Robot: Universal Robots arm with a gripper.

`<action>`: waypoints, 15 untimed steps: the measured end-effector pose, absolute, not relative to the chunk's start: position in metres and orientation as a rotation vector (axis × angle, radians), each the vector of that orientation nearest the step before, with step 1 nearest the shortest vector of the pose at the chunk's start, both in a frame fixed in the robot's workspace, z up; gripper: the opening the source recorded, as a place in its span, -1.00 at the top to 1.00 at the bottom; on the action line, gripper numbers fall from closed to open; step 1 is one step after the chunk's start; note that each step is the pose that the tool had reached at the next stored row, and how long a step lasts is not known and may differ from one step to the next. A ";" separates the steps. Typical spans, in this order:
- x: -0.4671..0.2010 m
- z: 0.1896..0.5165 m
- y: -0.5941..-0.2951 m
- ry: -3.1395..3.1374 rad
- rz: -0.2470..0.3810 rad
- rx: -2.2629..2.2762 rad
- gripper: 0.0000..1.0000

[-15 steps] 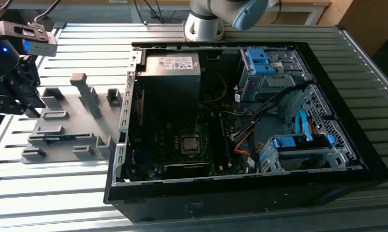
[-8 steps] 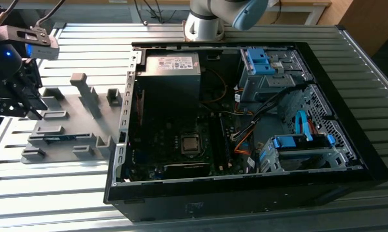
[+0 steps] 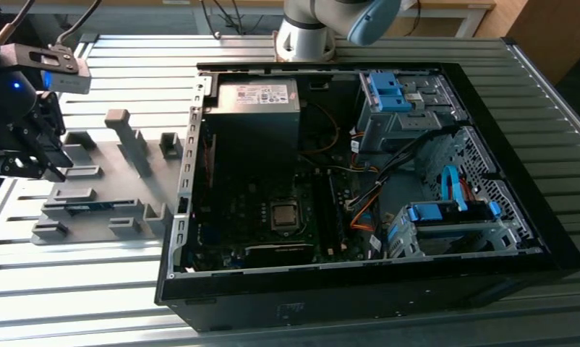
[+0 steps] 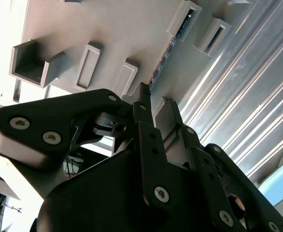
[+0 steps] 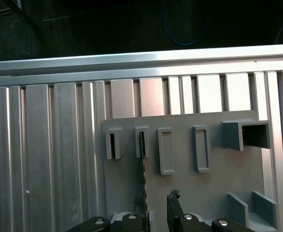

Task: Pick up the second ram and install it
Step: 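Pick up the second ram and move it above second insertion slot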

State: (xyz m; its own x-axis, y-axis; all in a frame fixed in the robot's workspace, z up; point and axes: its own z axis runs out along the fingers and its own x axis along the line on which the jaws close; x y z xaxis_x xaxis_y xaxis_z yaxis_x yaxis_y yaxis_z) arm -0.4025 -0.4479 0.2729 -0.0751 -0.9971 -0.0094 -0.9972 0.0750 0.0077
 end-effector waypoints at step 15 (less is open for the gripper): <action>-0.403 0.260 -0.453 2.302 0.019 -2.136 0.35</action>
